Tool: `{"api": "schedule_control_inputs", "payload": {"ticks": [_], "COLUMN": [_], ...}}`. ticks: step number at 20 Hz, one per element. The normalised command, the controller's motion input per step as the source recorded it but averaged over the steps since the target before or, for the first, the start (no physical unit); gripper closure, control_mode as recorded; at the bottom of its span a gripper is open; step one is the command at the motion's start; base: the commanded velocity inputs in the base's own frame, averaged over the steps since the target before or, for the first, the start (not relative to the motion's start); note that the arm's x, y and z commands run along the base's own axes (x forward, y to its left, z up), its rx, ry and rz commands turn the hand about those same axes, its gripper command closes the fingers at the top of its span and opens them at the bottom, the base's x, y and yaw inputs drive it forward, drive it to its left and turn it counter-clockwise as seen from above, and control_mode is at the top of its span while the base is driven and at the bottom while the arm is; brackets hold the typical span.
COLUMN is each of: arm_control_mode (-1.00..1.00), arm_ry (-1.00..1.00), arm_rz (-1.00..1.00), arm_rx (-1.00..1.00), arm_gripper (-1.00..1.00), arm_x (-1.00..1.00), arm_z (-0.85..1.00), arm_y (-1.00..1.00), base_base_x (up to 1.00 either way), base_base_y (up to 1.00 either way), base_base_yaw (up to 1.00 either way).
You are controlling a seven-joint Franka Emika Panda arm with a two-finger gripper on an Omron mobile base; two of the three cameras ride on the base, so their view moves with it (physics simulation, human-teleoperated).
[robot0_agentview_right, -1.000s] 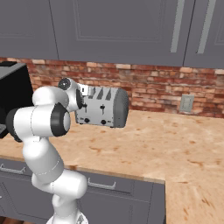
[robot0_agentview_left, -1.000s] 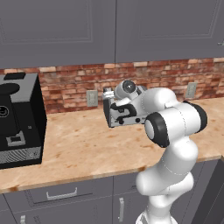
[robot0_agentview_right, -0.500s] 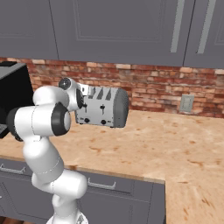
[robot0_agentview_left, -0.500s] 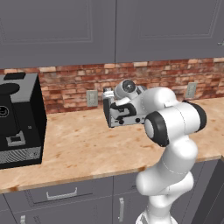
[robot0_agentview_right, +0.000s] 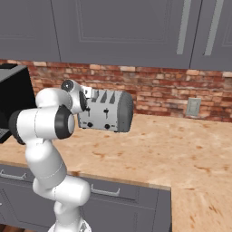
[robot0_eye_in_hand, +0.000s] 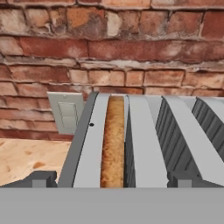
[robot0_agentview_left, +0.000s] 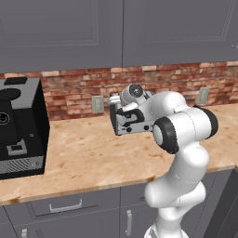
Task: Start the toaster. Once the lever pops up, take the bread to the plate on the dining counter.
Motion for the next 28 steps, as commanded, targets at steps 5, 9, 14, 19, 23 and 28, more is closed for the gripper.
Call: {"api": "schedule_control_inputs", "payload": {"ticks": [5, 9, 14, 19, 23, 28], "arm_control_mode": [-1.0, -1.0, -1.0, -1.0, -1.0, -1.0], "arm_ry": [0.0, 0.0, 0.01, 0.02, 0.02, 0.0], "arm_rz": [0.0, 0.0, 0.0, 0.0, 0.0, 0.0], "arm_rx": [0.0, 0.02, 0.01, 0.02, 0.02, 0.02], "arm_gripper": [-1.0, -1.0, -1.0, -1.0, -1.0, -1.0], "arm_x": [0.1, 0.14, 0.02, 0.0, 0.0, 0.0], "arm_z": [0.0, 0.0, 0.0, 0.0, 0.0, 0.0], "arm_y": [0.0, 0.0, 0.0, 0.0, 0.0, 0.0], "base_base_x": [0.0, 0.0, 0.0, 0.0, 0.0, 0.0], "base_base_y": [0.0, 0.0, 0.0, 0.0, 0.0, 0.0], "base_base_yaw": [0.0, 0.0, 0.0, 0.0, 0.0, 0.0]}}
